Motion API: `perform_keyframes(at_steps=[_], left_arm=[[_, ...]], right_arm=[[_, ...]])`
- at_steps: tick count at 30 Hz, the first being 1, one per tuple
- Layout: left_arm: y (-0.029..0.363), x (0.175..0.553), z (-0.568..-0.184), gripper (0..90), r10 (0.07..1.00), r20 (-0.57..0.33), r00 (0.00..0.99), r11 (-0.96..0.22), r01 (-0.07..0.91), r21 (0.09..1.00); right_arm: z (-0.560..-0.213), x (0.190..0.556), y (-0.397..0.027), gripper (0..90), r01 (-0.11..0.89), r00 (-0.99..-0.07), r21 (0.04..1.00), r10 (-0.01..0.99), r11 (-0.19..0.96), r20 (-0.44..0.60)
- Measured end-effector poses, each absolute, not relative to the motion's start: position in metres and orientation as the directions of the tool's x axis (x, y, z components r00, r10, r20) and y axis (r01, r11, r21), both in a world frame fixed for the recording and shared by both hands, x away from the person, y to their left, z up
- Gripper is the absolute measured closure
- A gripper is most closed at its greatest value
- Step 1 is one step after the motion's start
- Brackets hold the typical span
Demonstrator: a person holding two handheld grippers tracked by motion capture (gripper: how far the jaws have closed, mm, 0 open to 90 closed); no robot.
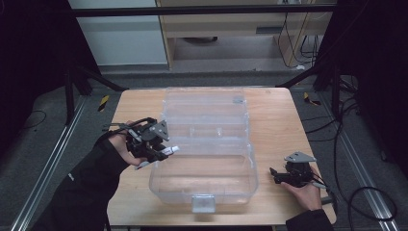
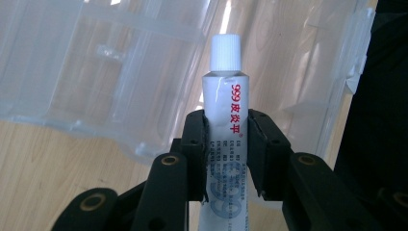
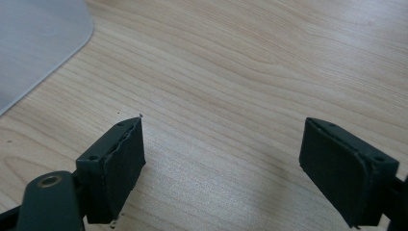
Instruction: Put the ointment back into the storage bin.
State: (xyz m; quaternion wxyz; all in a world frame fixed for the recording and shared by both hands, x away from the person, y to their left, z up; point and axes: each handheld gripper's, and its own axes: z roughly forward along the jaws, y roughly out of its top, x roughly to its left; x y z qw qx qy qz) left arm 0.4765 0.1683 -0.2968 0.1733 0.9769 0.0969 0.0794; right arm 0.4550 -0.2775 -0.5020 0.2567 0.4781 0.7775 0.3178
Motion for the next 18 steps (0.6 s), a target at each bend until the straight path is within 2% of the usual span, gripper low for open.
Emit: perform_keyframes(at_steps=[7, 18], left_arm=[[0.137, 0.477, -0.308, 70.3, 0.135, 0.097, 0.986, -0.938, 0.096, 0.332], [0.117, 0.479, -0.338, 70.3, 0.042, 0.054, 0.998, -0.961, 0.025, 0.276]], right_arm=[[-0.503, 0.455, -0.277, 16.3, 0.588, -0.413, 0.734, 0.907, 0.339, -0.087], [-0.503, 0.455, -0.277, 16.3, 0.587, -0.416, 0.736, 0.905, 0.338, -0.084]])
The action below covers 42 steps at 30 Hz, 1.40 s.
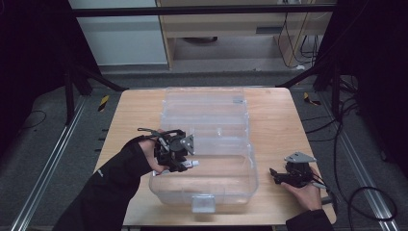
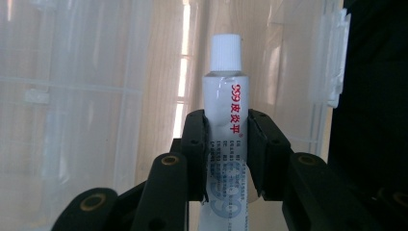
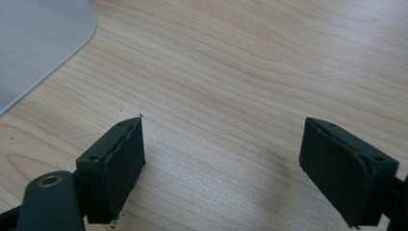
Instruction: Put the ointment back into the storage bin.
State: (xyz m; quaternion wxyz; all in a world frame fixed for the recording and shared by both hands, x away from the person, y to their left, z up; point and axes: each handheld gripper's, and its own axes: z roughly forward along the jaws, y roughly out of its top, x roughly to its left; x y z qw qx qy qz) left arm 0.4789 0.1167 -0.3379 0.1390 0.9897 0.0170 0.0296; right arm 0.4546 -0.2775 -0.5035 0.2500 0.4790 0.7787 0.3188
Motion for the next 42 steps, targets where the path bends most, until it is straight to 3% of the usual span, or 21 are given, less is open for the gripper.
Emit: perform_keyframes(at_steps=[21, 27, 28, 42], left_arm=[[0.111, 0.482, -0.386, 70.3, -0.032, -0.025, 0.999, -0.979, -0.026, 0.202], [0.110, 0.483, -0.398, 70.3, -0.032, -0.032, 0.999, -0.983, -0.025, 0.182], [0.110, 0.481, -0.400, 70.3, 0.002, -0.041, 0.999, -0.984, 0.009, 0.177], [0.108, 0.484, -0.423, 70.2, -0.018, -0.060, 0.998, -0.988, -0.009, 0.154]], right_arm=[[-0.505, 0.455, -0.277, 16.7, 0.580, -0.427, 0.739, 0.901, 0.342, -0.082], [-0.505, 0.455, -0.277, 16.7, 0.578, -0.429, 0.736, 0.899, 0.351, -0.091], [-0.505, 0.455, -0.276, 16.7, 0.579, -0.429, 0.736, 0.899, 0.350, -0.090], [-0.506, 0.455, -0.275, 16.7, 0.581, -0.436, 0.732, 0.896, 0.355, -0.089]])
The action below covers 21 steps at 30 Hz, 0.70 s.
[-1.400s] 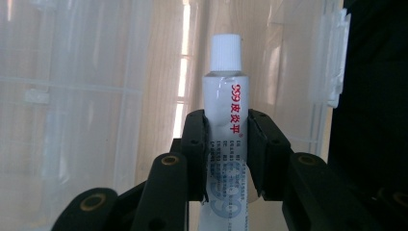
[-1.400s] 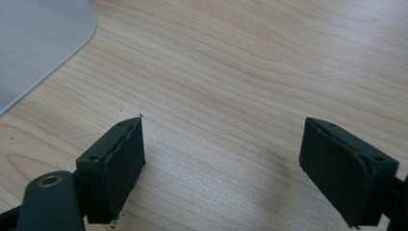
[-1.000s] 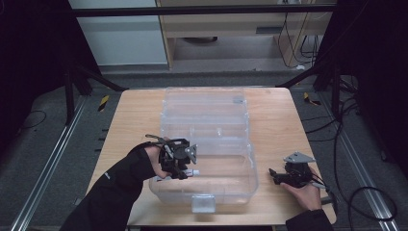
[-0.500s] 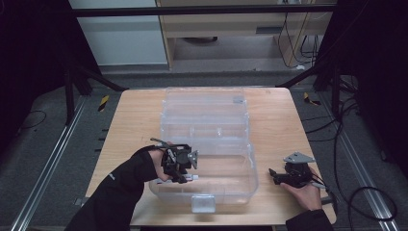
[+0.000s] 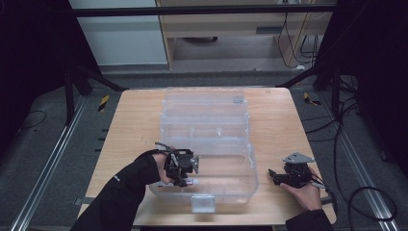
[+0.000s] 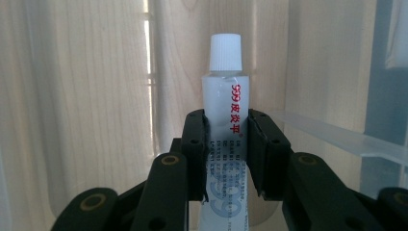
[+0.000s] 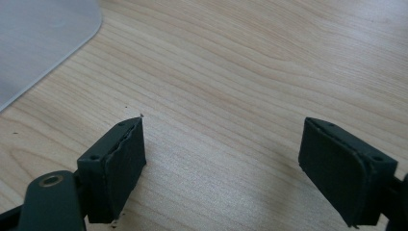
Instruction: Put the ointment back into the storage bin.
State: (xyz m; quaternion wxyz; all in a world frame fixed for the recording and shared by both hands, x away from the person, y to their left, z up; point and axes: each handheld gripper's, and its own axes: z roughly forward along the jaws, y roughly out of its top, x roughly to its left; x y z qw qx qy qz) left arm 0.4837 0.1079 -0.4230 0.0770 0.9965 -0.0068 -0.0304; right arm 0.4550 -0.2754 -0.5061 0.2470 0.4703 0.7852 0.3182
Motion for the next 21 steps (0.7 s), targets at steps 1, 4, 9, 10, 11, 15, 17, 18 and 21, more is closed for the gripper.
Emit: perform_keyframes(at_steps=[1, 4, 9, 10, 11, 15, 17, 18, 21], left_arm=[[0.108, 0.483, -0.424, 70.2, -0.010, -0.063, 0.998, -0.988, 0.000, 0.153], [0.107, 0.483, -0.428, 70.2, -0.017, -0.065, 0.998, -0.989, -0.007, 0.148], [0.106, 0.483, -0.433, 70.1, -0.017, -0.070, 0.997, -0.990, -0.008, 0.139], [0.105, 0.484, -0.434, 70.1, -0.017, -0.070, 0.997, -0.990, -0.007, 0.139], [0.105, 0.484, -0.435, 70.1, -0.020, -0.072, 0.997, -0.990, -0.010, 0.137], [0.105, 0.485, -0.441, 70.0, -0.016, -0.080, 0.997, -0.991, -0.005, 0.131], [0.104, 0.486, -0.442, 70.0, -0.037, -0.079, 0.996, -0.990, -0.026, 0.137], [0.105, 0.485, -0.443, 70.0, -0.013, -0.085, 0.996, -0.992, -0.002, 0.129], [0.104, 0.484, -0.444, 69.9, -0.014, -0.087, 0.996, -0.992, -0.003, 0.125]], right_arm=[[-0.506, 0.455, -0.275, 16.7, 0.581, -0.436, 0.732, 0.896, 0.356, -0.089], [-0.506, 0.455, -0.275, 16.7, 0.581, -0.437, 0.732, 0.895, 0.356, -0.088], [-0.506, 0.455, -0.275, 16.7, 0.580, -0.438, 0.733, 0.895, 0.356, -0.088], [-0.506, 0.455, -0.275, 16.8, 0.578, -0.439, 0.733, 0.894, 0.358, -0.090], [-0.506, 0.455, -0.275, 16.8, 0.578, -0.440, 0.733, 0.894, 0.358, -0.090], [-0.506, 0.455, -0.275, 16.8, 0.579, -0.441, 0.733, 0.893, 0.358, -0.088], [-0.506, 0.455, -0.275, 16.7, 0.579, -0.441, 0.733, 0.893, 0.358, -0.088], [-0.506, 0.455, -0.275, 16.8, 0.579, -0.441, 0.733, 0.893, 0.358, -0.087], [-0.506, 0.455, -0.275, 16.8, 0.579, -0.442, 0.734, 0.893, 0.355, -0.084]])
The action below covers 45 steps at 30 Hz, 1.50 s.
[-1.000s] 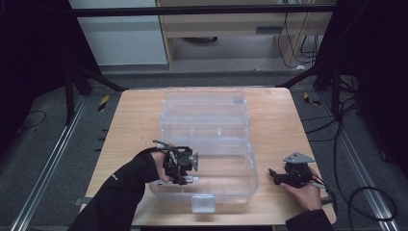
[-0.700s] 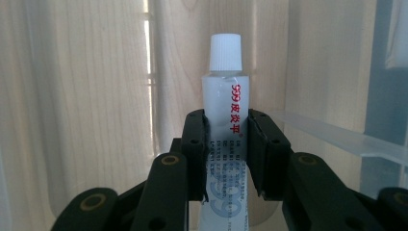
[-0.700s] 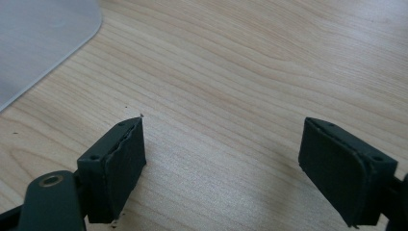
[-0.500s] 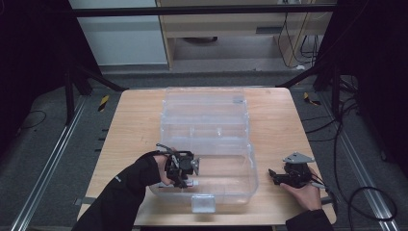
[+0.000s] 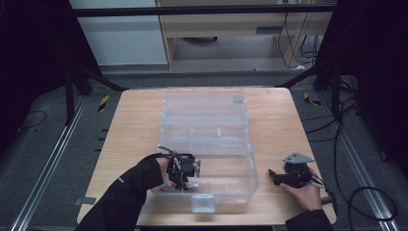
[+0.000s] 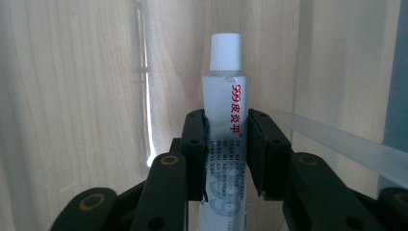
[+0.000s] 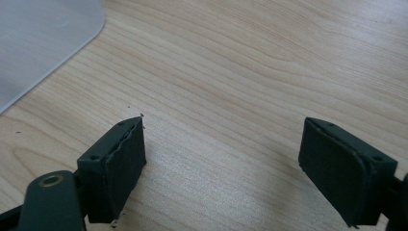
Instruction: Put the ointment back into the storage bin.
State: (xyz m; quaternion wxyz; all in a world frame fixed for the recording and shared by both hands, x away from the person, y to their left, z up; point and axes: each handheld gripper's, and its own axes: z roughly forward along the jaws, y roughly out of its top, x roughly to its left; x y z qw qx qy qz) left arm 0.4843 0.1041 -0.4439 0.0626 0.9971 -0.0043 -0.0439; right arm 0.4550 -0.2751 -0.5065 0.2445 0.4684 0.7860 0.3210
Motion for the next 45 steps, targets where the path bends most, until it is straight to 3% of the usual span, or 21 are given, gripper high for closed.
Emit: perform_keyframes(at_steps=[15, 23, 28, 45], left_arm=[[0.108, 0.483, -0.439, 66.7, -0.012, -0.060, 0.998, -0.990, -0.003, 0.144], [0.125, 0.480, -0.409, 60.8, 0.037, 0.003, 0.999, -0.959, 0.035, 0.281], [0.140, 0.480, -0.389, 58.2, 0.022, 0.067, 0.998, -0.929, -0.004, 0.370], [0.185, 0.468, -0.369, 50.0, 0.300, 0.063, 0.952, -0.742, 0.191, 0.643]], right_arm=[[-0.506, 0.455, -0.275, 16.7, 0.580, -0.444, 0.732, 0.892, 0.358, -0.084], [-0.507, 0.455, -0.275, 16.7, 0.580, -0.443, 0.733, 0.893, 0.355, -0.081], [-0.507, 0.455, -0.275, 17.0, 0.579, -0.444, 0.733, 0.892, 0.356, -0.083], [-0.505, 0.454, -0.276, 17.7, 0.589, -0.438, 0.733, 0.896, 0.341, -0.066]])
